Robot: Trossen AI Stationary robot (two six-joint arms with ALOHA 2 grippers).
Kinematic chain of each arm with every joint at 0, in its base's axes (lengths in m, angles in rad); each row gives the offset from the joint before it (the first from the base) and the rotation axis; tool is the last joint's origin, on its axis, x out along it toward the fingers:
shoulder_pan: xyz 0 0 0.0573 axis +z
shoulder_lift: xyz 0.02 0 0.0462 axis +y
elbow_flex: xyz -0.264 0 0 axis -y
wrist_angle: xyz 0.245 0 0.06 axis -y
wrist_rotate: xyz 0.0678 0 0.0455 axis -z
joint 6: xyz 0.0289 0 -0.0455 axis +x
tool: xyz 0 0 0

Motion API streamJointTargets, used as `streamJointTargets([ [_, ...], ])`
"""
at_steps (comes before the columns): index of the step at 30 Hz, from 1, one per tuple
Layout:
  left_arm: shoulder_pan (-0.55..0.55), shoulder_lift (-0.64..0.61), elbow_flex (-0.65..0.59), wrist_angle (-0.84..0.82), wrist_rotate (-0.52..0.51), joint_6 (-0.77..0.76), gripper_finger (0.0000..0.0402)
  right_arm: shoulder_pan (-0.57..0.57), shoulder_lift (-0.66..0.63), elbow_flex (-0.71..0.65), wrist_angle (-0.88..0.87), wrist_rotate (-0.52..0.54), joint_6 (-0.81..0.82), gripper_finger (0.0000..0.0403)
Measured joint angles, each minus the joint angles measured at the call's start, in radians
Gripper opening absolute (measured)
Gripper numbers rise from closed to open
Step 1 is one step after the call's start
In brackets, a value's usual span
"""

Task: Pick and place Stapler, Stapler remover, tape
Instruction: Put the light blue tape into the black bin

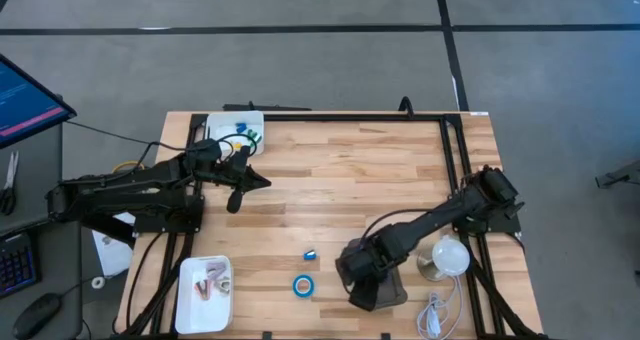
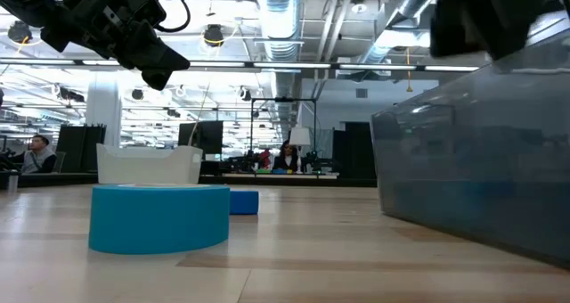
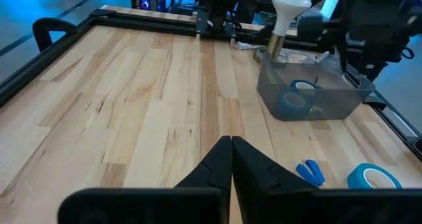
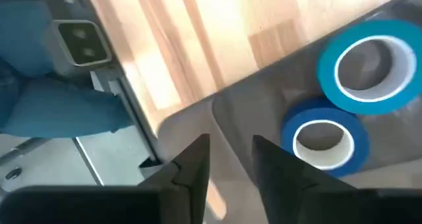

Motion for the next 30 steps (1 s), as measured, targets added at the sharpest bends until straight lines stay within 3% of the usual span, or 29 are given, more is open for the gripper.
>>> streamJointTargets([
  [5, 0.0, 0.0, 0.0, 0.0, 0.0, 0.0, 0.0003, 0.0, -0.001, 0.124, -0.022, 0.119, -0.034, 0.0076],
  [13, 0.0, 0.0, 0.0, 0.0, 0.0, 0.0, 0.0003, 0.001, 0.03, 0.175, 0.166, 0.258, -0.286, 0.0058],
  [18, 0.0, 0.0, 0.0, 0.0, 0.0, 0.0, 0.0003, -0.016, 0.103, 0.175, 0.321, 0.26, -0.452, 0.0058],
  [25, 0.0, 0.0, 0.0, 0.001, 0.0, 0.0, 0.0003, -0.041, 0.219, 0.177, 0.373, 0.252, -0.625, 0.0058],
  [30, 0.0, 0.0, 0.0, 0.003, 0.0, 0.003, 0.0003, -0.057, 0.303, 0.229, 0.386, 0.182, -0.696, 0.0058],
])
